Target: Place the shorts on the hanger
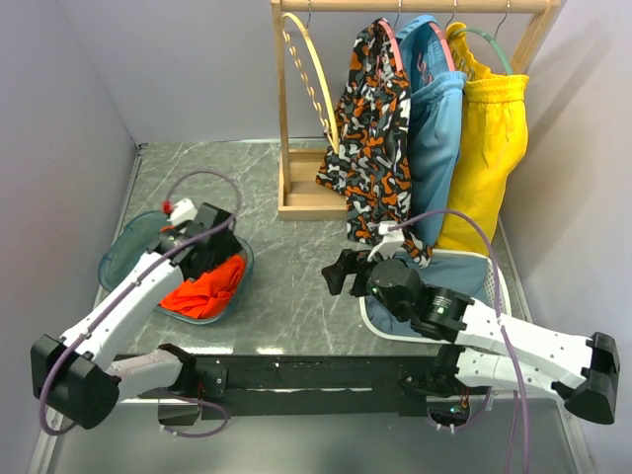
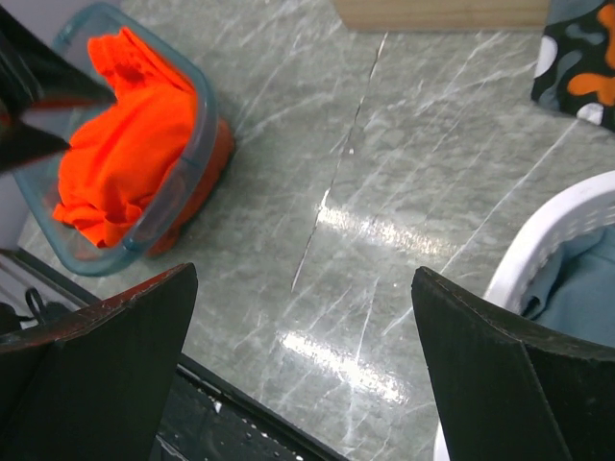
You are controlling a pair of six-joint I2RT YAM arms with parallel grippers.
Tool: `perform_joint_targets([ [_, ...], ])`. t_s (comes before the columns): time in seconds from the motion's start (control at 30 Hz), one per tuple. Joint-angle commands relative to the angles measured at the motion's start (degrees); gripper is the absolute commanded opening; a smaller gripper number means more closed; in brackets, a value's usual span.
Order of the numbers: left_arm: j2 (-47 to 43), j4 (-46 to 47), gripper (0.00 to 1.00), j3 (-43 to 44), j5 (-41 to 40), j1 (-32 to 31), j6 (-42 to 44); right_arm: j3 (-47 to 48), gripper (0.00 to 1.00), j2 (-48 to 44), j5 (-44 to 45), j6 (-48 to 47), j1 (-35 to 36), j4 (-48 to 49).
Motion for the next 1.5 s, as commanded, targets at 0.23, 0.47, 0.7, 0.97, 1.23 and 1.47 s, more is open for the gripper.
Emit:
perform_joint_targets([
  [0.23,8.9,7.1,0.87,6.7,0.4,20.0,5.2,2.3,1.00,4.6,-5.1,-2.5,0.2,4.4],
  [0.47,17.0,8.6,0.87,12.3,1.9,26.9,6.8,1.5,1.00,3.1,-6.1,-2.9,0.2,4.0],
  [0.7,24.1,9.2,0.81,15.0,2.6,30.3,4.6,0.6,1.00,0.9,-6.6,-3.0,0.3,3.9],
  [0.97,26.3,16.6,0.69,11.0,6.8,33.8,3.8,-0.3,1.00,0.3,-7.1,-3.1,0.3,3.8],
  [1.23,17.1,17.0,0.01,10.3,10.7,34.0,7.9,0.9,1.00,1.9,-9.7,-4.2,0.2,4.9],
  [1.47,-0.8,13.5,0.01,14.2,19.4,32.1,16.3,7.4,1.00,5.7,-13.0,-6.7,0.6,6.6],
])
